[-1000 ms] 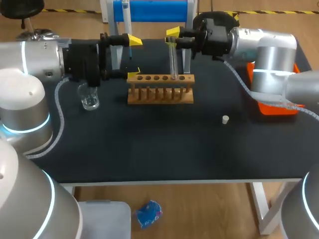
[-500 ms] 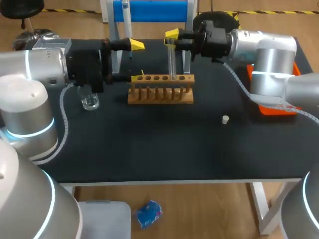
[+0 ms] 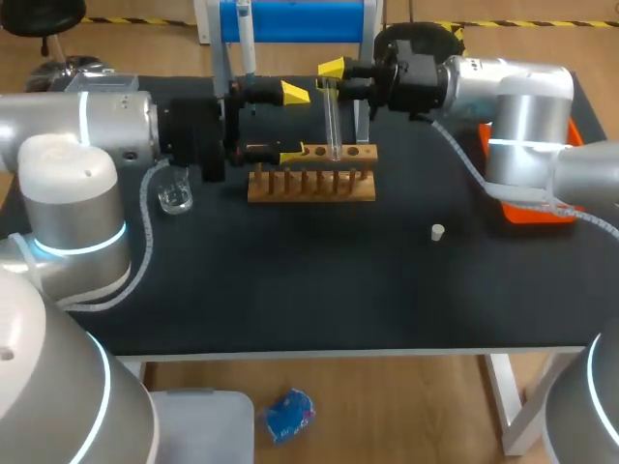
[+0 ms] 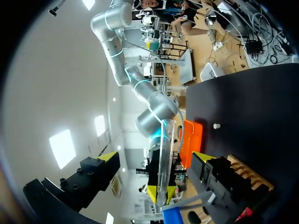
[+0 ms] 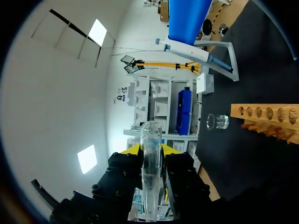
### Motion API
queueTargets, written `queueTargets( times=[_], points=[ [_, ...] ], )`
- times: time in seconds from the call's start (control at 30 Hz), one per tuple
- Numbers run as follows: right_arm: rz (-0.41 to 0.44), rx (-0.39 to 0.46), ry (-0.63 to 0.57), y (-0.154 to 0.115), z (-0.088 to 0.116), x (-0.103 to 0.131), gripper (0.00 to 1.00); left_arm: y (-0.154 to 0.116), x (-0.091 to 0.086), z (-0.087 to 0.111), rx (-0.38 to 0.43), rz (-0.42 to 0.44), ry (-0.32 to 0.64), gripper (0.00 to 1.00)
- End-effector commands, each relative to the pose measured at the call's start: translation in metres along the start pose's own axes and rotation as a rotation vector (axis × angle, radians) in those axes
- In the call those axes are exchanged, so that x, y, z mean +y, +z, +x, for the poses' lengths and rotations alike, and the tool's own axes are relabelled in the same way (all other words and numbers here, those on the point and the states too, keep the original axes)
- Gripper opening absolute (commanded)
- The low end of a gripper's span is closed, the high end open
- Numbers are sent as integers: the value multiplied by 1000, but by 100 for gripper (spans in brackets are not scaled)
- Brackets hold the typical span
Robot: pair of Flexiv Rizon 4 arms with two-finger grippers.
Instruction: Invert the test tube, pick up the pipette, mount the tip to pipette, aspirate from beaker and dispense into the tube, eject the tip, return the pipette, and cap with the stopper.
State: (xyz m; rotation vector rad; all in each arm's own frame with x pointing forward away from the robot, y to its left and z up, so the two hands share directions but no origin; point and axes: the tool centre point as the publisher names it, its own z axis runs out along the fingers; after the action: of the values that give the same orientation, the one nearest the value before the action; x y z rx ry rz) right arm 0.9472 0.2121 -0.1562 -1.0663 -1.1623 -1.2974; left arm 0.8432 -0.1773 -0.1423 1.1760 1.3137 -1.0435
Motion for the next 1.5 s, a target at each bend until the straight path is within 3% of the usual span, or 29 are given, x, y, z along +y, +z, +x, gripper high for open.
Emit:
queueTargets(
  times=[0.03, 0.37, 0.87, 1.27, 1.5],
  points=[
    [16, -7, -3, -2, -2, 4, 0, 18, 6, 2, -2, 11, -1, 100],
    [33, -49, -24, -2, -6, 4, 0, 39, -5, 5, -28, 41, -12, 100],
    [33, -49, -24, -2, -6, 4, 0, 40, -7, 4, -44, 42, -22, 100],
    [33, -49, -24, -2, -6, 4, 0, 47, 9, 6, -42, 21, 60, 100],
    [33, -49, -24, -2, -6, 4, 0, 57, 6, 9, -23, 37, 63, 100]
  ],
)
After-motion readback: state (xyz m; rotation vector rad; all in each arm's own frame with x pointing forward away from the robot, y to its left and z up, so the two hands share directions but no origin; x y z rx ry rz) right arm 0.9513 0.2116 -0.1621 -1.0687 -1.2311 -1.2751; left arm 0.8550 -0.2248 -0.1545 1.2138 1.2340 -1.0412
